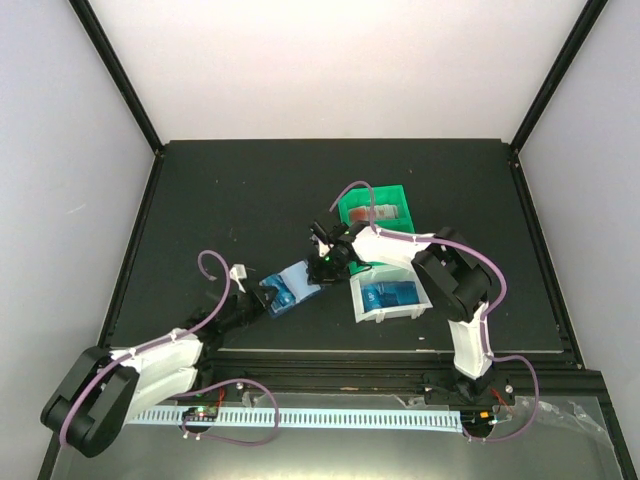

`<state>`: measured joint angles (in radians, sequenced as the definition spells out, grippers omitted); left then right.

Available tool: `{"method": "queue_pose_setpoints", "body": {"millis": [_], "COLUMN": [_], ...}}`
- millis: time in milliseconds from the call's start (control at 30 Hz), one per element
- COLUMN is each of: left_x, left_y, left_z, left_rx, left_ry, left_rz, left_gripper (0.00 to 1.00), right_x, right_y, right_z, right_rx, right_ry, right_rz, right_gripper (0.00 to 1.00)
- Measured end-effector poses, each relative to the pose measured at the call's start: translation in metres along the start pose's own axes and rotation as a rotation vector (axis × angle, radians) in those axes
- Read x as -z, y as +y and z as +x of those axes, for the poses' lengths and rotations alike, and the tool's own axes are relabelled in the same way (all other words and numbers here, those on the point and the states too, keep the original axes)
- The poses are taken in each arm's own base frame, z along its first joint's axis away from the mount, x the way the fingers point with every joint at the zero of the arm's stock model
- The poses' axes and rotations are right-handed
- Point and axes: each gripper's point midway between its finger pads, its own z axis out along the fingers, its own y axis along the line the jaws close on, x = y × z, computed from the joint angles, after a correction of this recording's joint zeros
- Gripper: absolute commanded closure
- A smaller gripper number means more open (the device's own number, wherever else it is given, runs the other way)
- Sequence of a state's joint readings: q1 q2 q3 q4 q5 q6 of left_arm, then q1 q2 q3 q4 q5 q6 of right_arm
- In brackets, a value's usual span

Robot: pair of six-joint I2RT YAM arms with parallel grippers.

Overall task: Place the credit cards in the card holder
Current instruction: Insert the credit card into the card holder.

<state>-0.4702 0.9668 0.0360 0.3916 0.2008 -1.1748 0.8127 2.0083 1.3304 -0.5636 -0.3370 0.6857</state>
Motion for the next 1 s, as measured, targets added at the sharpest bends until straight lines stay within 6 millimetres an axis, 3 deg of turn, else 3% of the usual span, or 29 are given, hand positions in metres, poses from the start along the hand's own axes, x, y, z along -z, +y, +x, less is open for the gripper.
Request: {"method": "queue_pose_setpoints", "body": {"millis": [333,1000], "left_x": [-0.005,-0.015], "left_y": [-0.007,0.006], "left_z": [-0.001,0.008], "left_rx": [0.022,0.074], "left_ry": [0.007,0.064], "left_rz": [0.041,-0.022], "left_gripper": [0.98,0.98], "right_x": [0.000,0.000], "right_y": [0.000,0.000], "right_z": [0.000,0.000], "right_rx": [0.006,0.004], "right_ry": [0.004,0.006], "right_rz": [0.003,0.001], "right_gripper": [0.66,0.66]}}
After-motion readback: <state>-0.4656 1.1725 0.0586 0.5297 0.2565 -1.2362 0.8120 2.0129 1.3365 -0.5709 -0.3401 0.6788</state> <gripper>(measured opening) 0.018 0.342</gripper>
